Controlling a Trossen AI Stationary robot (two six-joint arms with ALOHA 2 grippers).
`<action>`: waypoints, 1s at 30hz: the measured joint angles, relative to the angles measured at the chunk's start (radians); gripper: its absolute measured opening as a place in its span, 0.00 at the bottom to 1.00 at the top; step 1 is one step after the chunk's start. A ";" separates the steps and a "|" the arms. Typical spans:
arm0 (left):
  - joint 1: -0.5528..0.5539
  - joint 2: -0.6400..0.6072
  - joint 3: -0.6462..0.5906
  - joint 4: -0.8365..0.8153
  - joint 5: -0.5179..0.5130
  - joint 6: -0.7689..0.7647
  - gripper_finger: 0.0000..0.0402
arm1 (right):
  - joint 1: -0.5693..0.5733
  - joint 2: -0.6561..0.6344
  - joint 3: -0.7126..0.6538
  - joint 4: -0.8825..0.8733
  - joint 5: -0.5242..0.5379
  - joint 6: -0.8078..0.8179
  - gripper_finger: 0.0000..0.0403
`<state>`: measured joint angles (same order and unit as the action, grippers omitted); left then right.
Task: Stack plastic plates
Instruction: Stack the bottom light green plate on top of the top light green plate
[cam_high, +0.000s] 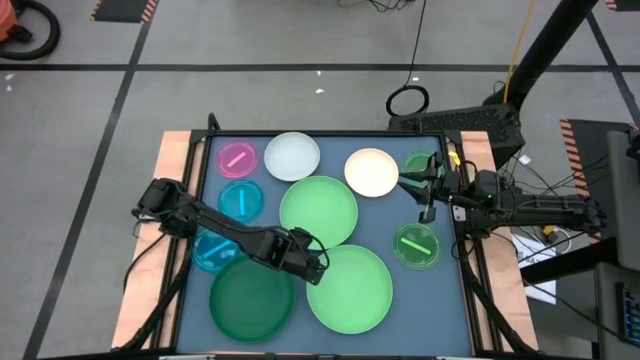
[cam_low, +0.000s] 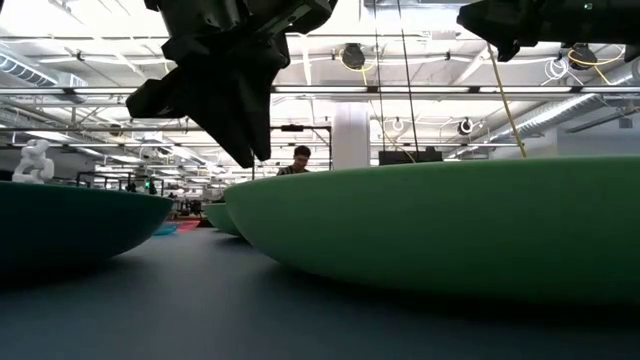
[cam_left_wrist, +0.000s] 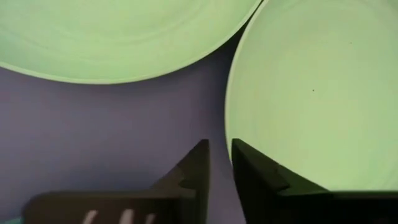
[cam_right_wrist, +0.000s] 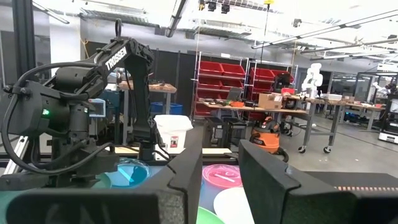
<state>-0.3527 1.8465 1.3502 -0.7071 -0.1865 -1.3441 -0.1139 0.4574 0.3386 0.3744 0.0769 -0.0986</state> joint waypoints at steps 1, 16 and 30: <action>0.000 0.000 0.000 0.000 -0.001 0.000 0.24 | 0.000 0.000 0.000 0.000 0.000 0.000 0.24; 0.005 0.065 -0.002 0.047 -0.023 0.013 0.33 | 0.000 0.000 0.001 -0.012 0.000 0.000 0.24; 0.005 0.065 -0.001 0.050 -0.043 0.043 0.33 | 0.000 0.000 0.001 -0.013 0.000 -0.003 0.24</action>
<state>-0.3473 1.9114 1.3491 -0.6575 -0.2291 -1.3012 -0.1139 0.4572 0.3393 0.3611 0.0772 -0.1017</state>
